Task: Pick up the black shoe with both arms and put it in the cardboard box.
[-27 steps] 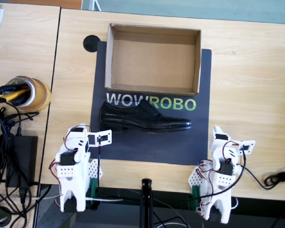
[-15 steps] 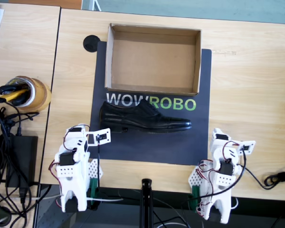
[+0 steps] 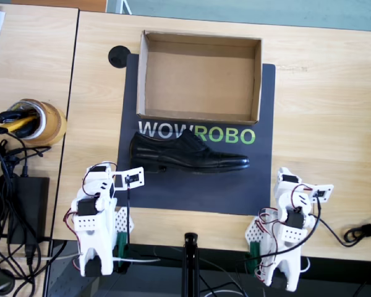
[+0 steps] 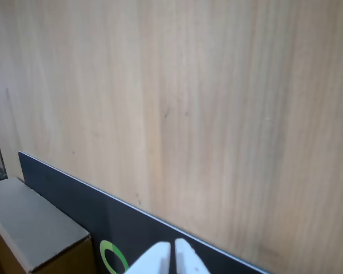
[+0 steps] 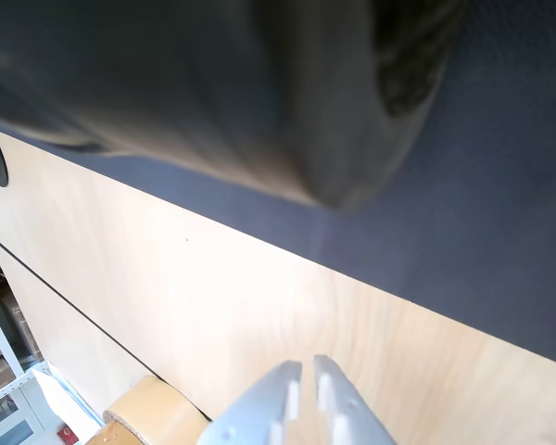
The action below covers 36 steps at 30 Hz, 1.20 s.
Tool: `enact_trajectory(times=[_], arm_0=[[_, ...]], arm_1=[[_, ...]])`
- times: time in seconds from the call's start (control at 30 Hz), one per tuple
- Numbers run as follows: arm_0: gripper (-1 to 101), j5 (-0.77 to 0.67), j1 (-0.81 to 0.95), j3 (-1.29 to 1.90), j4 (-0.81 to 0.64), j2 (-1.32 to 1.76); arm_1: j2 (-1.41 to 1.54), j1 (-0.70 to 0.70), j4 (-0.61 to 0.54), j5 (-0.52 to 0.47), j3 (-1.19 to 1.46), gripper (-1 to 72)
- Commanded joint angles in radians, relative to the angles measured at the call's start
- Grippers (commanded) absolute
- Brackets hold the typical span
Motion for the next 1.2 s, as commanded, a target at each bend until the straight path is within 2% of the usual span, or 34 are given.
enact_trajectory(times=[0.0,0.8,1.17], arm_0=[[0,0.003,-0.006,-0.002,-0.006,0.017],[0,0.02,0.011,-0.002,-0.006,0.017],[0,-0.012,0.012,-0.049,-0.006,0.017]], arm_1=[[0.046,0.025,-0.011,0.002,0.012,-0.1],[0.044,0.02,-0.011,-0.005,0.012,-0.1],[0.044,0.046,0.037,-0.08,-0.094,-0.2]])
